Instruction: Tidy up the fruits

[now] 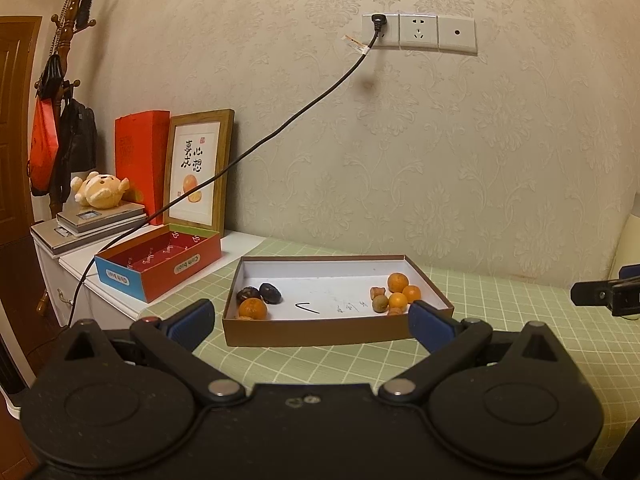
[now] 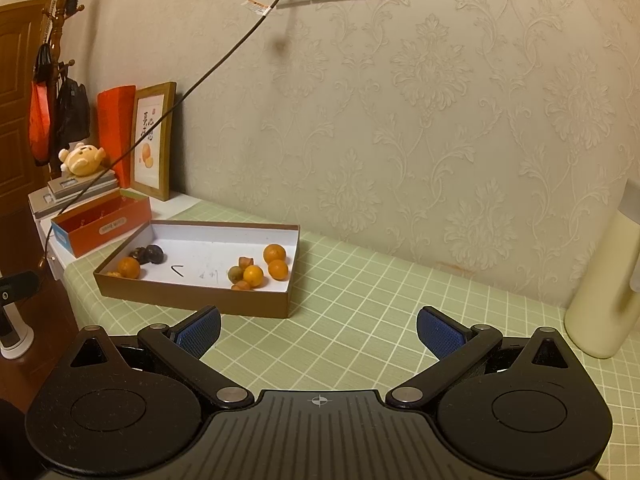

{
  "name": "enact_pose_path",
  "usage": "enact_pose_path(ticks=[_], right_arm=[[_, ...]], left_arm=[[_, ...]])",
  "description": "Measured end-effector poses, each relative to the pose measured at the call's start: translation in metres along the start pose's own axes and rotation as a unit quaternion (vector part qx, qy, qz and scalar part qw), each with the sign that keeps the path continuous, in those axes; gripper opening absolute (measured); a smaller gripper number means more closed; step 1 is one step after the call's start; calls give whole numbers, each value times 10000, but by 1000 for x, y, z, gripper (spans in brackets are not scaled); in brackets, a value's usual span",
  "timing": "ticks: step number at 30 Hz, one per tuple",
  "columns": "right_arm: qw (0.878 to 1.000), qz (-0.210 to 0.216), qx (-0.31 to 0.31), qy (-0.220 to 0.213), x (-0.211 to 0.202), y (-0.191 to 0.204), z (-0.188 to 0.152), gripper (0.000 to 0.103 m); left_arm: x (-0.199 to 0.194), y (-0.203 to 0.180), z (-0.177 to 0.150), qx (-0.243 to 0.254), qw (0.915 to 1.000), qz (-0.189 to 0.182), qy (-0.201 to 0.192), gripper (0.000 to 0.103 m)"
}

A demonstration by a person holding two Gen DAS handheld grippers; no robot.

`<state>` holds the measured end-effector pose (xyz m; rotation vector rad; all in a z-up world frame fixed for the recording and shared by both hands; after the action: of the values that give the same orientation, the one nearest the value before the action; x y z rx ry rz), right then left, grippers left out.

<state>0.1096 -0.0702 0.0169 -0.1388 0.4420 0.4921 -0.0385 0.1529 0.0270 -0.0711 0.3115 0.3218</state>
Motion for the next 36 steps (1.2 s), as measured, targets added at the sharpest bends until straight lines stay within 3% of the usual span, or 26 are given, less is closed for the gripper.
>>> enact_pose_path(ticks=[36], right_arm=[[10000,21,-13,41,0,-1,-1,103]], left_arm=[[-2,5,3,-131,9999,-43,-28,97]])
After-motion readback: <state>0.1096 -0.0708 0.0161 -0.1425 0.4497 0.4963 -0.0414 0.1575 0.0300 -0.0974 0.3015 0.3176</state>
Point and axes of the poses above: each gripper's, at about its wrist camera, not at the fingertips, and x roughly the way its jaws point, y to its left, z to its top, the point moved 8 cm from there along x, roughly the way its jaws point, and after that the axes turned 7 degrees about -z, right-handed, at the moved point
